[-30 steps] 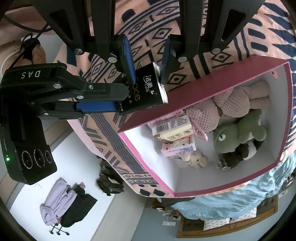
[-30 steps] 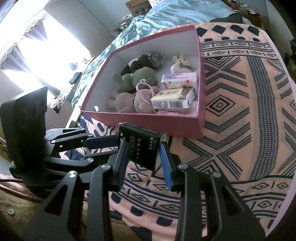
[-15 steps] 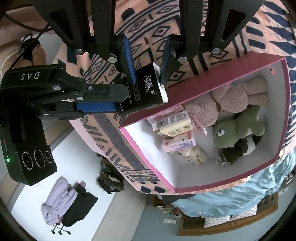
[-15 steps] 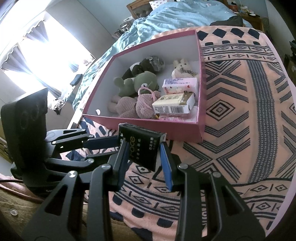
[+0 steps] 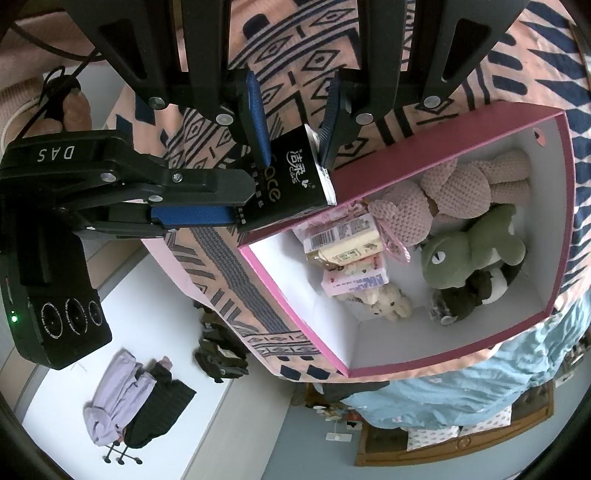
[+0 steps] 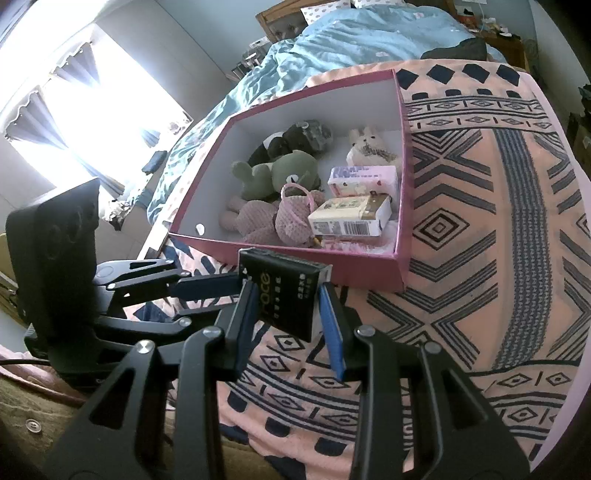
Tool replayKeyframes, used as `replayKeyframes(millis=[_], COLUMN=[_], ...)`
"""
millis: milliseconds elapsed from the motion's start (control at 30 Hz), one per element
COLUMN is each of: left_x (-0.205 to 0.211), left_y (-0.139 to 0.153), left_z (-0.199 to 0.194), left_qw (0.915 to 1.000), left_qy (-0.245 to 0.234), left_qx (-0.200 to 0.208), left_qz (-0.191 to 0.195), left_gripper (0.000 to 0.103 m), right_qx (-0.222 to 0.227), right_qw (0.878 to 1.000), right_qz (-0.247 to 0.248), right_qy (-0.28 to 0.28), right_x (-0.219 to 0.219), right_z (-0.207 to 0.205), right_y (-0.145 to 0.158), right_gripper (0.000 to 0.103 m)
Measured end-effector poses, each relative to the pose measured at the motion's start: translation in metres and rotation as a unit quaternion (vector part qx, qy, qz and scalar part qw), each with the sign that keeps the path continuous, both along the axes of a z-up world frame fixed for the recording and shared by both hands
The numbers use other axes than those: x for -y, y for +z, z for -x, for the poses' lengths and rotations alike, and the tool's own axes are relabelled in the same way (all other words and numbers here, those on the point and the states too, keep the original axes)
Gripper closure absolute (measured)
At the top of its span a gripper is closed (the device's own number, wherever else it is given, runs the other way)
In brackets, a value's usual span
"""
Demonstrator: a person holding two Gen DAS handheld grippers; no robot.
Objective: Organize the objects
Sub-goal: 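Hold the black packet at the box rim with the right gripper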
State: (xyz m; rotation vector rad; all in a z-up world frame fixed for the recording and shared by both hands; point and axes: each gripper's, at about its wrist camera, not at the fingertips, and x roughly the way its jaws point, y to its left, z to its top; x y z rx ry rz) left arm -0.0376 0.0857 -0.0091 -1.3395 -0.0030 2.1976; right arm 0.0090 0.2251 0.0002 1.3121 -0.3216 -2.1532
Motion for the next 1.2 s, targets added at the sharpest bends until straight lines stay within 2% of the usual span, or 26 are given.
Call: replayKeyframes(millis=[1200], left_x=[-0.001], left_y=[0.01], left_z=[0.01], left_qw=[0.9999], left_qy=[0.004], left_qx=[-0.014], left_qz=[-0.002], left_gripper=[0.076], right_qx=[-0.024], right_qw=[1.0], right_qz=[0.002], right_qy=[-0.001], right_x=[0.001], right_z=[0.014], right_y=[0.016], right_gripper=[0.066])
